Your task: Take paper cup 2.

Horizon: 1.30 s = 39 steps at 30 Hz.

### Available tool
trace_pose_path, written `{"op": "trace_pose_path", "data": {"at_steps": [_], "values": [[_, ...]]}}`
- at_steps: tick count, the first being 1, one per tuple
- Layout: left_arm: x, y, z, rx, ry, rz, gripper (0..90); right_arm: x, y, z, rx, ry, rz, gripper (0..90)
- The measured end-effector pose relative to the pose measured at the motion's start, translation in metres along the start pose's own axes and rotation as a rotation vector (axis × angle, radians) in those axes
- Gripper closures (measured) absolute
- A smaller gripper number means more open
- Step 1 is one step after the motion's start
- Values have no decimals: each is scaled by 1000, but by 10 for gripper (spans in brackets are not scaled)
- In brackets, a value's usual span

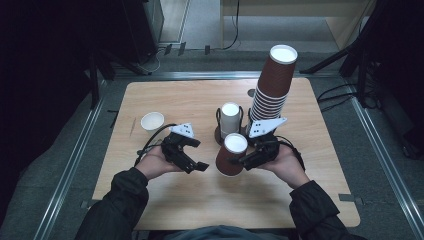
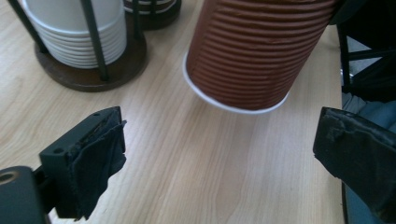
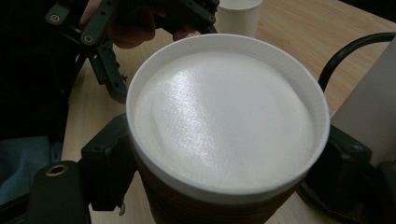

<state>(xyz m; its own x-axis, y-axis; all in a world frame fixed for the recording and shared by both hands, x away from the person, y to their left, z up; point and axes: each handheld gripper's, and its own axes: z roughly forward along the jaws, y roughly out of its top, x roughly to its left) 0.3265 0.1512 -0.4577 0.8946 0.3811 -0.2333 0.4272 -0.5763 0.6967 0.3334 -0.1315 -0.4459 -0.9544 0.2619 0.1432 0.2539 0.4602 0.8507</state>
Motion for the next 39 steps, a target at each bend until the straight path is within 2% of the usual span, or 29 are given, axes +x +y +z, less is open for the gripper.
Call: {"op": "trace_pose_path", "data": {"at_steps": [4,8,13,17,22,26,29,32,35,39], "values": [[1,0,4,-7,-23,0,5,-1,-1,4,-23,2,3,203],[-1,1,7,-2,-4,9,5,-3,-2,5,-62,10,6,203],[-4,1,8,-10,-15,19,0,-5,-5,6,-133,43,36,203],[-7,2,11,-17,-27,32,0,-3,-5,10,-133,48,21,203],[-9,2,16,2,-35,51,0,2,-1,17,-167,78,14,203],[-10,2,20,13,-18,55,0,3,0,20,-187,104,21,204],[-13,3,24,18,-22,67,0,4,0,21,-192,108,17,206],[-15,5,25,2,-38,67,0,7,2,20,-204,123,17,206],[-16,5,25,-1,-50,67,0,9,3,19,-234,132,15,206],[-17,5,25,-3,-53,75,0,9,5,17,-280,153,38,207]]}}
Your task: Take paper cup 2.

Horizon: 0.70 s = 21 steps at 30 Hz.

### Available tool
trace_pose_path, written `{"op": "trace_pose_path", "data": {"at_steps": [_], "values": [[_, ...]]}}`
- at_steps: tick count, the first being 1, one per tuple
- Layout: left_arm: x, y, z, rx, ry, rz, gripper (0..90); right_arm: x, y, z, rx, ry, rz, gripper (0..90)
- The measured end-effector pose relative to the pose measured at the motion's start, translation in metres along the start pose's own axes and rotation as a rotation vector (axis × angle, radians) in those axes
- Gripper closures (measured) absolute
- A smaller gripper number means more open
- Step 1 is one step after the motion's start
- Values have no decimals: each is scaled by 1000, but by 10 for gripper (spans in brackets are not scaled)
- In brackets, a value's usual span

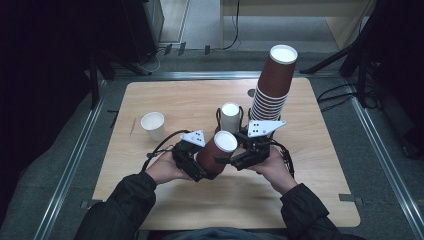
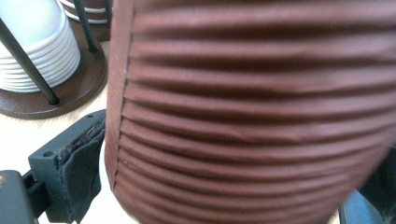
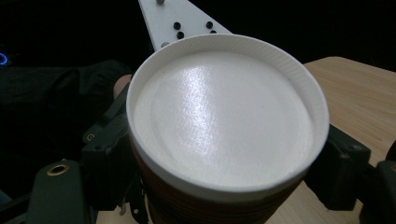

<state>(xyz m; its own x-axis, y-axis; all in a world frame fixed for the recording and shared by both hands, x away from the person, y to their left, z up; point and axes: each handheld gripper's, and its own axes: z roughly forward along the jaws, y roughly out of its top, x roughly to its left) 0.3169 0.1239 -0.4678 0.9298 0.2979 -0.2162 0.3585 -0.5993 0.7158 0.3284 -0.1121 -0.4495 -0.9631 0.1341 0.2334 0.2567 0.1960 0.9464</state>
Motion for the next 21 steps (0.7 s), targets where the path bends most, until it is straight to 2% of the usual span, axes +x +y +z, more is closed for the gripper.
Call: {"op": "trace_pose_path", "data": {"at_steps": [3,6,11,16,21], "values": [[0,0,0,-2,-10,2,0,0,-1,1,-4,7,4,206],[2,0,-1,1,-29,-12,52,0,-1,3,-7,10,12,208],[4,-1,-1,27,-37,-11,78,0,-3,5,17,8,30,212],[5,-2,-3,33,-45,-13,102,-2,-2,4,31,6,63,214],[5,-2,-4,39,-52,-9,113,-1,-2,4,44,8,54,210]]}}
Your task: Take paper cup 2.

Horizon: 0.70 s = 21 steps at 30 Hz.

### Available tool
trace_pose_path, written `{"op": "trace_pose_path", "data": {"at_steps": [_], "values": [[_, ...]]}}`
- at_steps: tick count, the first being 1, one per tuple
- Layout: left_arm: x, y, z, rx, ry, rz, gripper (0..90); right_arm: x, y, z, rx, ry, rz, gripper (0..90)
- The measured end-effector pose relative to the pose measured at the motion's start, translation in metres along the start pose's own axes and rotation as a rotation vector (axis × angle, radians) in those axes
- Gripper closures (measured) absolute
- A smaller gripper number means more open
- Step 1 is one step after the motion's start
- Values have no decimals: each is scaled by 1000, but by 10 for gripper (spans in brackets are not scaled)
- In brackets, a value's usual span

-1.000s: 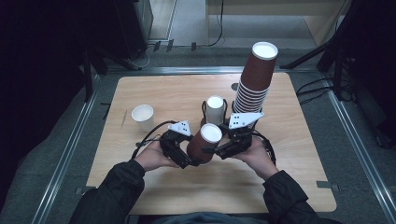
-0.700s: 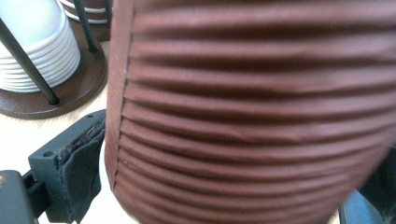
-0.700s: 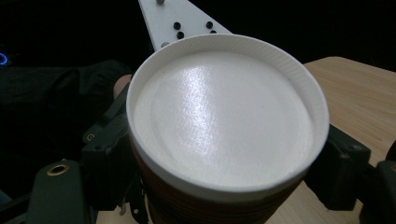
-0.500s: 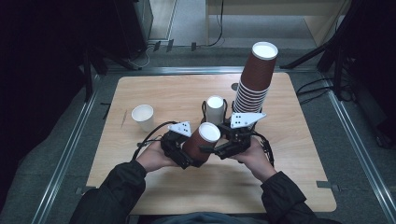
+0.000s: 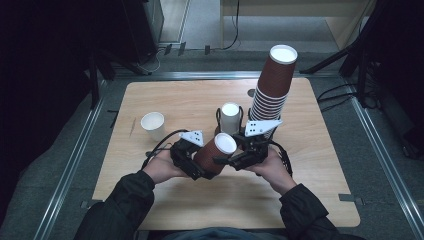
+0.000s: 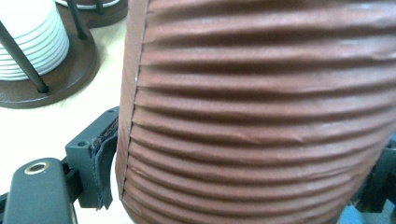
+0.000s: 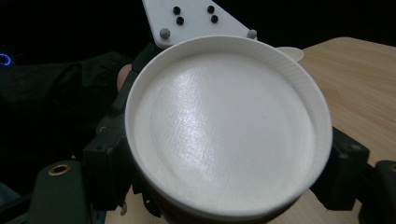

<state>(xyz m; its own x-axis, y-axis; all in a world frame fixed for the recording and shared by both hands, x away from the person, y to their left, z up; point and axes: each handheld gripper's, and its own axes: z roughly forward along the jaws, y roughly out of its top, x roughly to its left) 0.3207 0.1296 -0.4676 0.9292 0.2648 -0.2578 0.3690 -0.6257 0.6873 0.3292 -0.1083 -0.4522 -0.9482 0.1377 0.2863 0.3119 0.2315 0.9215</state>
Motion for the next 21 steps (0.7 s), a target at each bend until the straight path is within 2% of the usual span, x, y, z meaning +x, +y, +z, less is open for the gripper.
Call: {"op": "trace_pose_path", "data": {"at_steps": [3,7,10,14,17,21], "values": [[1,0,-2,4,-8,-2,118,0,1,-1,11,-8,14,181],[4,-2,-7,-4,-12,-16,118,-2,2,-5,18,-20,8,169],[7,-5,-16,-16,5,-14,117,-3,1,-6,44,-25,5,170],[10,-7,-28,-10,57,-6,117,-3,-2,-6,116,-51,-27,169],[11,-7,-32,39,103,13,116,-3,-4,-6,161,-72,-41,172],[10,-9,-32,105,127,5,112,-2,-8,-6,227,-95,-80,175]]}}
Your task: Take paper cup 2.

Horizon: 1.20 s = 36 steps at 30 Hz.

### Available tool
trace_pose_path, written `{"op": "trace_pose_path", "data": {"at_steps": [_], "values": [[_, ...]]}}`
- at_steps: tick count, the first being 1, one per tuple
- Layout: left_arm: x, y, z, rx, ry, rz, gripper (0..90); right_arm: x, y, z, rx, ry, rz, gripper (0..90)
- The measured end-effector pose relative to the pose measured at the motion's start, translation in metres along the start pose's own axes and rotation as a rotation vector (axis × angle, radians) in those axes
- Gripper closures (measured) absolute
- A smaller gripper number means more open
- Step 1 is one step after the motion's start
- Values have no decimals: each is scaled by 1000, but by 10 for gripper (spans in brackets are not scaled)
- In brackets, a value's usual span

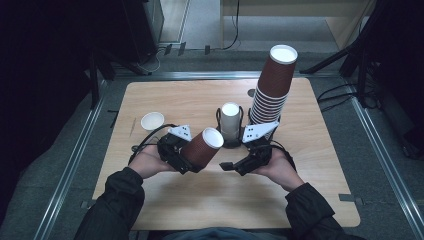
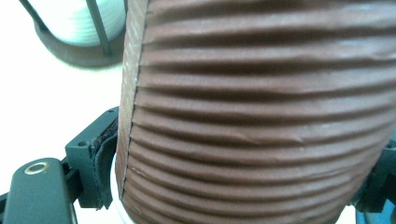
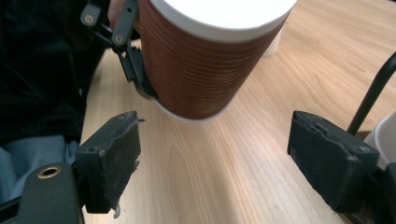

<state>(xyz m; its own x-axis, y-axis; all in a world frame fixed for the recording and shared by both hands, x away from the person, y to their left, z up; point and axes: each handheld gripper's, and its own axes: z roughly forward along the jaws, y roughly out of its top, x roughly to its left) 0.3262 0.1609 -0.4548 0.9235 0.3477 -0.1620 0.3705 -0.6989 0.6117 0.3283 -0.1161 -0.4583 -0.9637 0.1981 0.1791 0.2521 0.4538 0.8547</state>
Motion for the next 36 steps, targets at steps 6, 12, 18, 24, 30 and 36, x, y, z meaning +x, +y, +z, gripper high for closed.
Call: {"op": "trace_pose_path", "data": {"at_steps": [6,12,18,24,30,36], "values": [[-1,1,4,84,71,22,111,0,-3,2,56,-16,-15,180],[1,1,11,154,117,33,110,-1,-7,5,98,-36,-34,188],[2,3,19,192,116,41,110,-3,-8,6,107,-43,-34,188],[1,5,27,218,111,52,105,-4,-8,5,107,-48,-36,188],[-6,10,34,241,75,86,105,-2,-7,4,101,-36,-45,188],[-14,15,43,249,46,107,105,2,-2,5,87,-23,-59,186]]}}
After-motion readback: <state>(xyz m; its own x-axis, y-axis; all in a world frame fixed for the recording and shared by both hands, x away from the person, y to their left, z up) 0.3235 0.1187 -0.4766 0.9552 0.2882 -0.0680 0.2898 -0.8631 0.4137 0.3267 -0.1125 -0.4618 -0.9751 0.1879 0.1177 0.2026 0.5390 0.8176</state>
